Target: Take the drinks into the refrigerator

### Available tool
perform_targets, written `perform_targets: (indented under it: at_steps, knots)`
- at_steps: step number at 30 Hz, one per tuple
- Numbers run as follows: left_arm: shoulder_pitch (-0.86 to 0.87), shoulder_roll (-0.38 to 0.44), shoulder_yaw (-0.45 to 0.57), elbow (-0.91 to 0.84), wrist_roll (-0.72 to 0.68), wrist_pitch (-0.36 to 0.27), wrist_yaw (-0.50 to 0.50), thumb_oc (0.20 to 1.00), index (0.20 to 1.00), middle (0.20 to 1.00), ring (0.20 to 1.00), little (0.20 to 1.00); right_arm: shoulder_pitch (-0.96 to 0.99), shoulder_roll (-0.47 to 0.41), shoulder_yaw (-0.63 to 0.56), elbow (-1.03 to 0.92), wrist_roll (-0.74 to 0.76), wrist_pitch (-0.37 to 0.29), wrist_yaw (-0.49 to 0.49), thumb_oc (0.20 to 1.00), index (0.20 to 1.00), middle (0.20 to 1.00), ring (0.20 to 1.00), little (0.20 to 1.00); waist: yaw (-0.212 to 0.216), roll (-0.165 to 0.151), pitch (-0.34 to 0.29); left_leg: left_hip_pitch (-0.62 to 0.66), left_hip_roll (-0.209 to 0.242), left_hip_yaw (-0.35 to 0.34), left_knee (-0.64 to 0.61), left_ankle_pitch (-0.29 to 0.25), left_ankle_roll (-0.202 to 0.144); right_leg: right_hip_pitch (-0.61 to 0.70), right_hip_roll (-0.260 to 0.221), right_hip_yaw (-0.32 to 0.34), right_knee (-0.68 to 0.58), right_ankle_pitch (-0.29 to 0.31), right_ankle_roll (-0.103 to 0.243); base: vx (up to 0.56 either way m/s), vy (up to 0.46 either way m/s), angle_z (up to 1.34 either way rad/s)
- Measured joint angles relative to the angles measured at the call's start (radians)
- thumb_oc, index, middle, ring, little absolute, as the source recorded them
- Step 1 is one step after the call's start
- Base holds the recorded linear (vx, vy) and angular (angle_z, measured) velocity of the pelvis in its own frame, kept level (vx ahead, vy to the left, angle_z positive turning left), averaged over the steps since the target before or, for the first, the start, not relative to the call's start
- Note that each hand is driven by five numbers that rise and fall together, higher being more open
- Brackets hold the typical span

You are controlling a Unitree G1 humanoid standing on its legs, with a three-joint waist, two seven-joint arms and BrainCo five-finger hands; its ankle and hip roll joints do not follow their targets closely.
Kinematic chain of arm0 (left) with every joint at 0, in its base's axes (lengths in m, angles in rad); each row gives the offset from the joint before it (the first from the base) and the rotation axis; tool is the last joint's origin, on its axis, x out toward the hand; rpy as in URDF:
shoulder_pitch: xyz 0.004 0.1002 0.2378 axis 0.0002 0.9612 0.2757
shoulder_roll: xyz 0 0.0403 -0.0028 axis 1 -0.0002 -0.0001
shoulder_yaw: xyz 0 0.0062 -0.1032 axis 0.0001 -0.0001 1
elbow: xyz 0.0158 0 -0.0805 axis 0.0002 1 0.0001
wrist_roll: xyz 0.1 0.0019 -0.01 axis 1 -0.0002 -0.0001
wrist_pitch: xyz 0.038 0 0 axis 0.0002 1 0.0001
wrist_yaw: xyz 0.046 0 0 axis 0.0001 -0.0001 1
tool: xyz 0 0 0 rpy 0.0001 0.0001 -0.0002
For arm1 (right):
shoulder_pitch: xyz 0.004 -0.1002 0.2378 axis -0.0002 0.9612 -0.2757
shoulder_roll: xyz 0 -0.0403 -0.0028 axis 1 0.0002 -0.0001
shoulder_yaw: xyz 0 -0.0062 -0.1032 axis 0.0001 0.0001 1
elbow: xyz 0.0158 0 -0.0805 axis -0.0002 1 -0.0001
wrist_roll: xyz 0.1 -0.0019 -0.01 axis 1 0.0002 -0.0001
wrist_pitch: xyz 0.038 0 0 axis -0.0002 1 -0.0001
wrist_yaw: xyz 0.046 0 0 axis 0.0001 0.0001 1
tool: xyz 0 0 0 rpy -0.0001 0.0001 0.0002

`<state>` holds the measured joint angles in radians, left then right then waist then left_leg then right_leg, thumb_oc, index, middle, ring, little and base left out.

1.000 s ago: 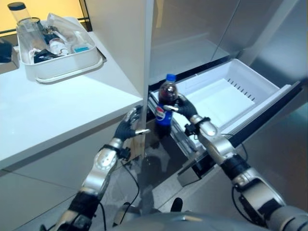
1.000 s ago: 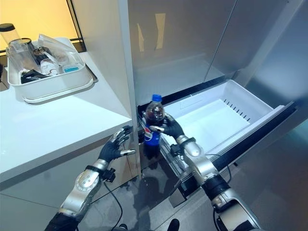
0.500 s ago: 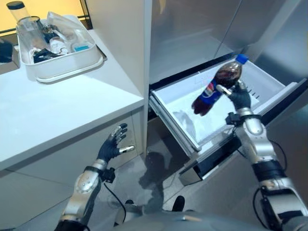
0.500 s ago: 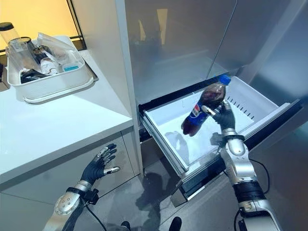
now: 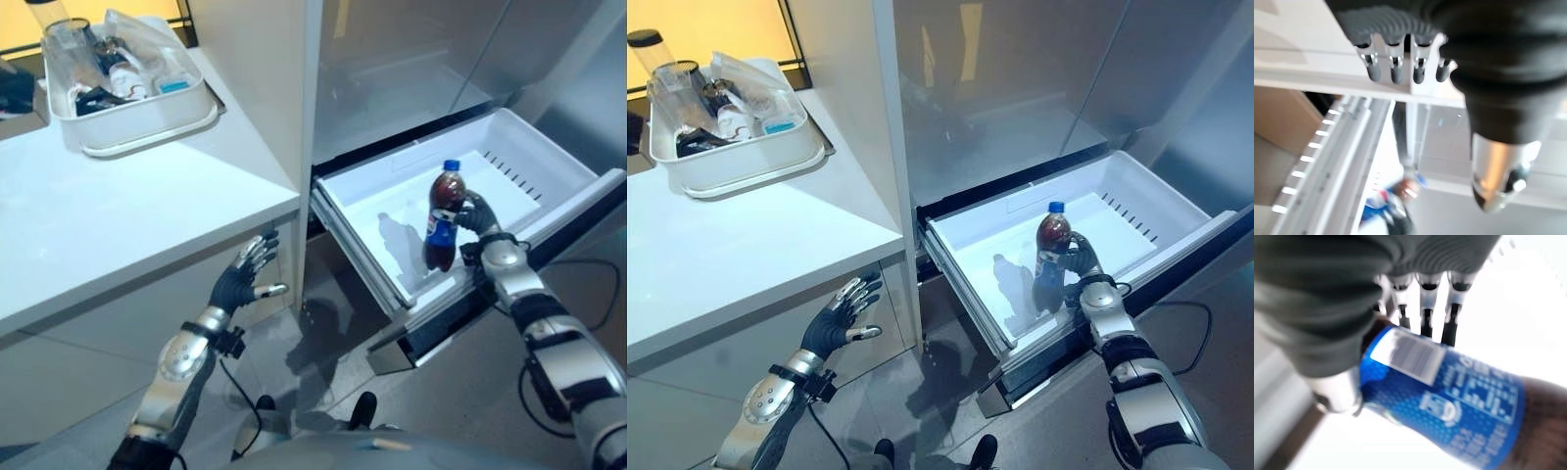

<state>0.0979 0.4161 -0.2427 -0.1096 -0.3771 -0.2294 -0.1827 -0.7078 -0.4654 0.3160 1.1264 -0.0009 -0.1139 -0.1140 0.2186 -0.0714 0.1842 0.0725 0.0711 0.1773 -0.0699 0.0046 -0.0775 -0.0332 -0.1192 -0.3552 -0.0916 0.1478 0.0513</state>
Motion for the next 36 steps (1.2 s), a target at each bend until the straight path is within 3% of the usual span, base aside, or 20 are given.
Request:
perform_targets:
  at_steps: [7, 15, 16, 23, 27, 32, 34, 36]
  knots:
    - [-0.030, 0.002, -0.026, -0.003, -0.001, 0.001, 0.036, 1.000, 1.000, 1.000, 1.000, 1.000, -0.068, 0.118, 0.124, 0.080, -0.206, 0.053, -0.012, 0.200, 0.200, 0.200, 0.200, 0.200, 0.038, -0.002, 0.053, -0.074, -0.006, -0.044, 0.021, 0.001, 0.001, -0.041, -0.009, -0.041, 0.000, -0.002, 0.001, -0.03, 0.034, 0.17]
    - [-0.037, 0.017, -0.032, -0.004, 0.000, 0.002, 0.046, 1.000, 1.000, 1.000, 1.000, 1.000, -0.054, 0.110, 0.132, 0.099, -0.330, 0.082, -0.029, 0.200, 0.200, 0.200, 0.200, 0.200, 0.053, -0.016, 0.078, -0.103, -0.008, -0.078, 0.024, 0.001, 0.001, -0.049, -0.014, -0.074, 0.000, -0.013, 0.005, -0.01, 0.017, 0.13]
    - [-0.037, 0.016, -0.032, -0.004, 0.001, 0.002, 0.047, 1.000, 1.000, 1.000, 1.000, 1.000, -0.055, 0.110, 0.131, 0.098, -0.332, 0.082, -0.034, 1.000, 1.000, 1.000, 1.000, 1.000, 0.052, -0.016, 0.079, -0.105, -0.008, -0.080, 0.024, 0.001, 0.001, -0.049, -0.014, -0.077, 0.000, -0.014, 0.006, -0.02, 0.017, 0.09]
    - [-0.058, 0.019, -0.030, -0.004, 0.001, 0.001, 0.057, 1.000, 1.000, 1.000, 1.000, 1.000, -0.046, 0.094, 0.099, 0.103, -0.318, 0.068, -0.047, 1.000, 1.000, 1.000, 1.000, 1.000, 0.051, -0.010, 0.092, -0.122, -0.012, -0.109, 0.030, 0.002, 0.001, -0.047, -0.020, -0.104, 0.000, -0.019, 0.008, -0.01, 0.017, 0.12]
    - [-0.075, 0.023, -0.028, -0.004, 0.002, 0.000, 0.061, 1.000, 1.000, 1.000, 1.000, 1.000, -0.034, 0.091, -0.004, 0.081, -0.162, 0.046, -0.064, 1.000, 1.000, 1.000, 1.000, 1.000, 0.050, -0.003, 0.098, -0.118, -0.015, -0.109, 0.030, 0.002, 0.002, -0.044, -0.020, -0.104, 0.000, -0.019, 0.008, -0.01, 0.010, 0.00]
    - [-0.075, 0.033, -0.008, -0.005, 0.019, -0.003, 0.076, 1.000, 1.000, 1.000, 1.000, 1.000, 0.134, 0.057, -0.125, -0.367, 0.053, 0.012, -0.090, 1.000, 1.000, 1.000, 1.000, 1.000, 0.047, 0.000, 0.116, -0.100, -0.013, -0.094, 0.026, 0.002, 0.002, -0.037, -0.018, -0.090, 0.001, -0.019, 0.008, -0.02, 0.002, -0.08]
    - [-0.073, 0.040, -0.006, -0.006, 0.050, -0.003, 0.081, 1.000, 1.000, 1.000, 1.000, 1.000, 0.191, 0.057, -0.195, -0.560, 0.118, -0.044, -0.090, 1.000, 1.000, 1.000, 1.000, 1.000, 0.042, -0.003, 0.121, -0.094, -0.015, -0.089, 0.024, 0.002, 0.002, -0.033, -0.018, -0.087, 0.001, -0.019, 0.008, -0.01, -0.024, -0.04]
    - [-0.070, 0.040, -0.008, -0.006, 0.051, -0.002, 0.081, 1.000, 1.000, 1.000, 1.000, 1.000, 0.262, 0.069, -0.251, -0.674, 0.184, -0.059, -0.081, 1.000, 1.000, 1.000, 1.000, 1.000, 0.040, -0.007, 0.123, -0.075, -0.014, -0.081, 0.019, 0.002, 0.002, -0.020, -0.016, -0.083, 0.001, -0.019, 0.008, 0.01, -0.034, -0.04]
